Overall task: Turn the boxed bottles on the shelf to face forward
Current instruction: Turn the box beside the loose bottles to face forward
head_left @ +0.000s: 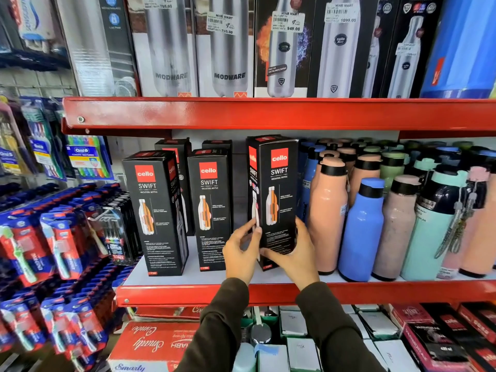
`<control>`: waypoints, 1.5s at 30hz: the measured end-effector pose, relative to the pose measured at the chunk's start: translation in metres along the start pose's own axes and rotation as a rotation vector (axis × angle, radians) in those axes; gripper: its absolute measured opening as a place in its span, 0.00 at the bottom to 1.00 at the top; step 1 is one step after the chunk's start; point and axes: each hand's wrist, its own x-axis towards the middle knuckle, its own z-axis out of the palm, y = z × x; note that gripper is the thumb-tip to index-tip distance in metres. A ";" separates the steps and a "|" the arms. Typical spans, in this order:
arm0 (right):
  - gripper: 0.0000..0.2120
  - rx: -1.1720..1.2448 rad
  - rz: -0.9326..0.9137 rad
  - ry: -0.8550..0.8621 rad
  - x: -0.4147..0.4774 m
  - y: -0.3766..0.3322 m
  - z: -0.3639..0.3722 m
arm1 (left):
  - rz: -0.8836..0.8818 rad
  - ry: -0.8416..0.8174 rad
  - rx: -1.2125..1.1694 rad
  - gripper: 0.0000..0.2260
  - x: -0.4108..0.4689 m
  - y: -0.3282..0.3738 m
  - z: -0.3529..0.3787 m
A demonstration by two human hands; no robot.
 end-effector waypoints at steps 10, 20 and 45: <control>0.40 0.005 -0.013 -0.005 -0.001 -0.007 -0.003 | 0.057 -0.018 0.159 0.20 0.000 -0.002 0.000; 0.52 0.106 0.058 -0.124 0.000 0.000 -0.012 | -0.046 -0.090 0.170 0.13 0.011 -0.011 -0.009; 0.38 -0.058 0.070 -0.215 0.013 0.021 0.004 | -0.036 0.046 0.342 0.13 0.009 -0.031 0.000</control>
